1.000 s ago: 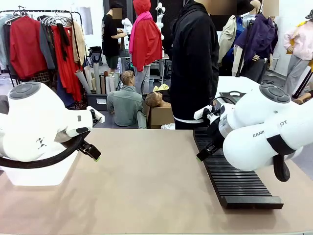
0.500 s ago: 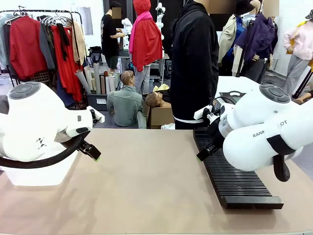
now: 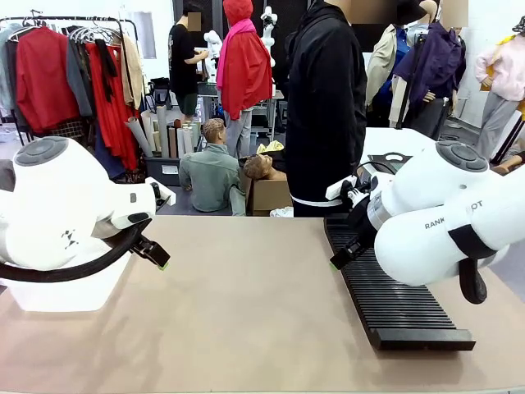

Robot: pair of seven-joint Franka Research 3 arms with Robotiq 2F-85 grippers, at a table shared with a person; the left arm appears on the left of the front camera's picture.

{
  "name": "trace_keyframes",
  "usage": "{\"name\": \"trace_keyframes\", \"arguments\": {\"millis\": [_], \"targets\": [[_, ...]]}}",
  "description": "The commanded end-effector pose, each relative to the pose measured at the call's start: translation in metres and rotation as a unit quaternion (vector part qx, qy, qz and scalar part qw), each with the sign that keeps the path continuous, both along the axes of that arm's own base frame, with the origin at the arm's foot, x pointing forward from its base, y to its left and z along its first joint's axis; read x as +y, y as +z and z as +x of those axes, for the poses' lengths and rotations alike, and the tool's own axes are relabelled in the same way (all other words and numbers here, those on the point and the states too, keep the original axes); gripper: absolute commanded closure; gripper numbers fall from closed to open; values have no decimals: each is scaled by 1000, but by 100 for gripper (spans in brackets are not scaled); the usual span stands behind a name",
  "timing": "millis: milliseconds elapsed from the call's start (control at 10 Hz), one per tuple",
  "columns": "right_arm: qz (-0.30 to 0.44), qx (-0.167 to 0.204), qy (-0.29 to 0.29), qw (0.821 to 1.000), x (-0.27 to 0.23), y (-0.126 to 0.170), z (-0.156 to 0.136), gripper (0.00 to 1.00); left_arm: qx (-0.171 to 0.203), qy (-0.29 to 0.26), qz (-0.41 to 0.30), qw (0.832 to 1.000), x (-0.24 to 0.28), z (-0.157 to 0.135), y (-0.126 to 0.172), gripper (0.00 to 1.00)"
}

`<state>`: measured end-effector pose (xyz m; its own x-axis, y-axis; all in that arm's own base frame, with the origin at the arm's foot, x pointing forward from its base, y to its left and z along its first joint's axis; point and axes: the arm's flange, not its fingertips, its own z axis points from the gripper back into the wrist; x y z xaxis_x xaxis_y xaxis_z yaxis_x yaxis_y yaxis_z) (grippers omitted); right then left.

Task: Sort PCBs into racks and boxes based on the side picked up.
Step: Pick up the Blank PCB handed by the Human.

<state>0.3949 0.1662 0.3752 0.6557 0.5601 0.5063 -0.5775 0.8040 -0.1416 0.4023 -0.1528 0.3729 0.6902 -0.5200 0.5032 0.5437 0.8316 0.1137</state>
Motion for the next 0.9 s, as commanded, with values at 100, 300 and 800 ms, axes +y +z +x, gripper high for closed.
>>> {"name": "trace_keyframes", "arguments": {"millis": [100,300,800], "targets": [[29,29,13,999,-6,37,0,0,34,-32,-28,999,21,2,31,0],[51,39,8,998,-10,62,2,0,61,-47,-46,996,36,2,56,0],[167,99,26,981,-51,114,-9,0,107,-71,-153,980,87,3,97,0]]}}
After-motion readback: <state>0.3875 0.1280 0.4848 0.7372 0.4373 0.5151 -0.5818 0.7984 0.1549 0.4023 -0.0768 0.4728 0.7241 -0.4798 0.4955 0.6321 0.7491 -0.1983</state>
